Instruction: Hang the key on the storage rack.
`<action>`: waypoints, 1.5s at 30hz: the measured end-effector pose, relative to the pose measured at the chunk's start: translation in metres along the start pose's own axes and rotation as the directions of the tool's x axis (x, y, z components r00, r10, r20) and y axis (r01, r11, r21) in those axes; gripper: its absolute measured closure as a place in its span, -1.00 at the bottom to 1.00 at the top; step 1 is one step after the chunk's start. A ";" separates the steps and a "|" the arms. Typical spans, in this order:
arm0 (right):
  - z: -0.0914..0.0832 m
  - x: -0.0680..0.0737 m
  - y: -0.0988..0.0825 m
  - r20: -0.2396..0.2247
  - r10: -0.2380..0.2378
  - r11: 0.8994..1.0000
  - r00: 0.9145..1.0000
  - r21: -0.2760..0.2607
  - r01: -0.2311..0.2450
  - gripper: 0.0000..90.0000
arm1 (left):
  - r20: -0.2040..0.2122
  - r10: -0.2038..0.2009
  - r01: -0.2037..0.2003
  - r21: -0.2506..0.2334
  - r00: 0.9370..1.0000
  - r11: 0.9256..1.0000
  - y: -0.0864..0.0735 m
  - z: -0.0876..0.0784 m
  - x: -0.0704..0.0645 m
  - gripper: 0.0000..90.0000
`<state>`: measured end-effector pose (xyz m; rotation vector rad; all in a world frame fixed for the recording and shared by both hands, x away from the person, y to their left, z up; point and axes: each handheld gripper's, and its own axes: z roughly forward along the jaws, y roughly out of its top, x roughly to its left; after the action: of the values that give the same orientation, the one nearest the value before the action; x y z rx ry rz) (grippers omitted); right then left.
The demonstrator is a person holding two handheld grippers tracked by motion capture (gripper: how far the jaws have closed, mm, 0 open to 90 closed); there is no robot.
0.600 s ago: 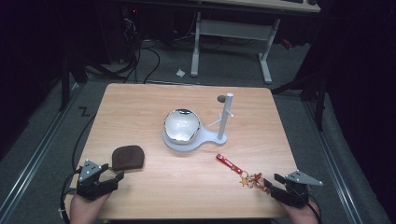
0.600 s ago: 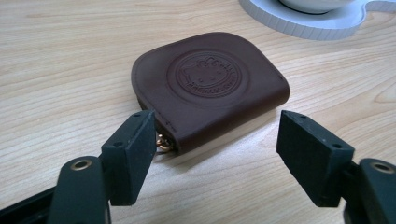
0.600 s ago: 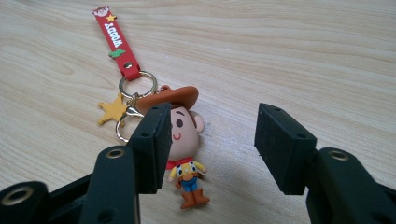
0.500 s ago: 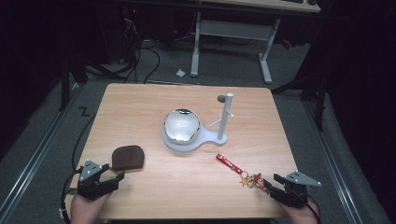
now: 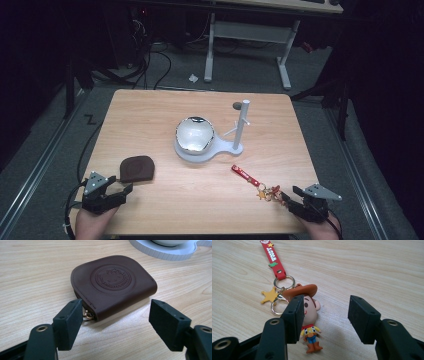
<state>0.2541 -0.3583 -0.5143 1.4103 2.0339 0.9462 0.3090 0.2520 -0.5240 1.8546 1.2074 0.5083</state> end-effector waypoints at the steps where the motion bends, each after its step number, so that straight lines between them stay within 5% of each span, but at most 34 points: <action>1: 0.000 0.000 0.000 0.000 0.000 1.000 1.000 0.000 0.000 0.05 | 0.000 0.000 0.000 0.000 1.000 1.000 0.000 0.000 0.000 -0.39; 28: 0.004 0.000 0.029 -0.050 -0.025 0.990 0.998 0.139 0.032 -0.02 | 0.033 0.002 -0.002 0.002 0.999 1.000 -0.001 0.003 0.004 -0.39; 37: 0.001 0.002 0.044 -0.084 -0.070 0.969 0.994 0.231 0.087 -0.03 | 0.030 -0.009 0.009 -0.005 0.999 1.000 -0.001 0.000 0.008 -0.39; 45: -0.001 0.005 0.051 -0.113 -0.111 0.938 0.987 0.316 0.141 -0.03 | 0.040 0.000 0.000 0.000 0.999 1.000 -0.001 0.003 0.007 -0.39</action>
<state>0.2828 -0.3422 -0.4745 1.3955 2.4040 0.6556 0.3140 0.2568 -0.5270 1.8559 1.1811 0.4687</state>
